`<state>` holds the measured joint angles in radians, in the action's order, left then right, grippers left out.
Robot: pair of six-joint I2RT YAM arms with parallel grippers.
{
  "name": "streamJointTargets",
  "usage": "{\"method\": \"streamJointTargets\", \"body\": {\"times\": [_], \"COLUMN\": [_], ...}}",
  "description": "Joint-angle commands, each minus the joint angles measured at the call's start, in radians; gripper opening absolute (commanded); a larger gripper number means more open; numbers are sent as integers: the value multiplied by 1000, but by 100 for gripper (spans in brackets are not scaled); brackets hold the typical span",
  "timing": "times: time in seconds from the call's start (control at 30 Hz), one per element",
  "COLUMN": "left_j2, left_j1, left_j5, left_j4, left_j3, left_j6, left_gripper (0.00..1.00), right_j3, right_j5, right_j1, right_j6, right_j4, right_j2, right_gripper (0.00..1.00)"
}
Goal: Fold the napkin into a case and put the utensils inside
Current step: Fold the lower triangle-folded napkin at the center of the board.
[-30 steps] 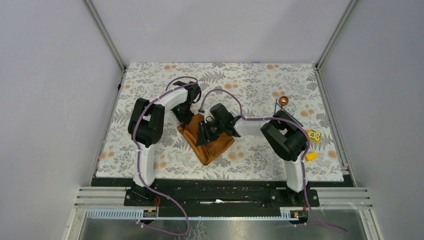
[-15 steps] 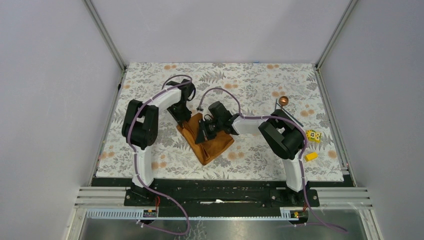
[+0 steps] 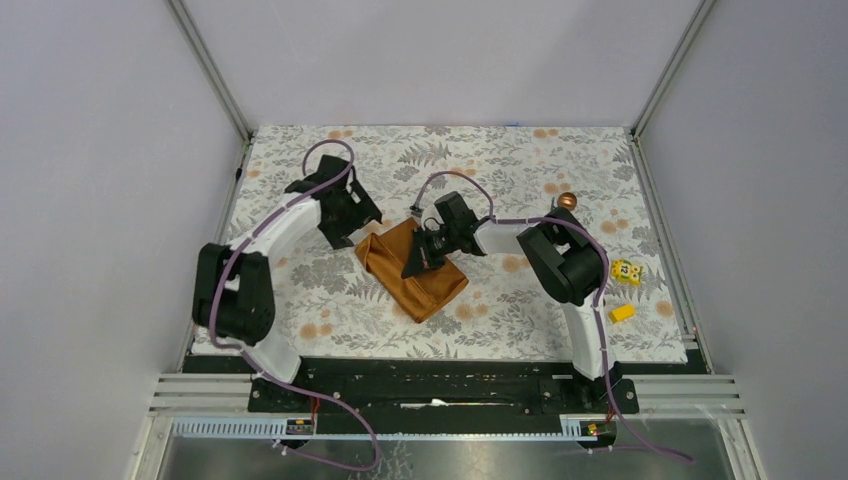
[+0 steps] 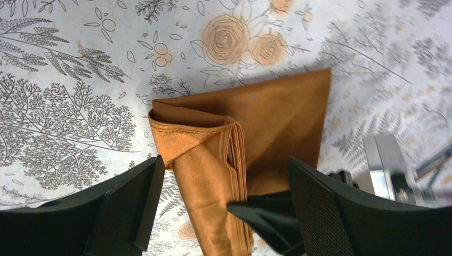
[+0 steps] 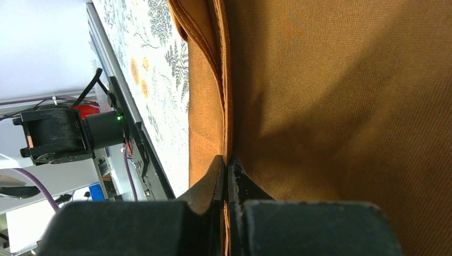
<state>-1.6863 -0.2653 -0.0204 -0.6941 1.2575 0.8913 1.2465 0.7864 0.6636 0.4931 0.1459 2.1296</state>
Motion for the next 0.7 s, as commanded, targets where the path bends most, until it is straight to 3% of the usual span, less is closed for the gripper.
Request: {"method": "streamJointTargets", "body": {"times": [0.0,0.1,0.17,0.37,0.67], "left_j2": [130,178,186,145,28], "left_j1": [50,88,111,130,130], "left_j5": [-117,-206,-259,-353,-412], "left_j4": [228,364,445,612,744], "left_j3": [-140,-261,-324,-392,-410], "left_j6": [-78,-79,-75,-66,-26], "left_gripper": [90,77,54,3,1], "right_j3": [46,47,45,37,47], "right_j5": [47,50,48,35,35], "right_j1": [-5,-5,-5,-4,-4], "right_j6": [-11,-9,-8,-12,-10], "right_j4": [-16,-14,-12,-11,-11], "right_j2": [18,23,24,19,21], "right_gripper": [0,0,0,0,0]}}
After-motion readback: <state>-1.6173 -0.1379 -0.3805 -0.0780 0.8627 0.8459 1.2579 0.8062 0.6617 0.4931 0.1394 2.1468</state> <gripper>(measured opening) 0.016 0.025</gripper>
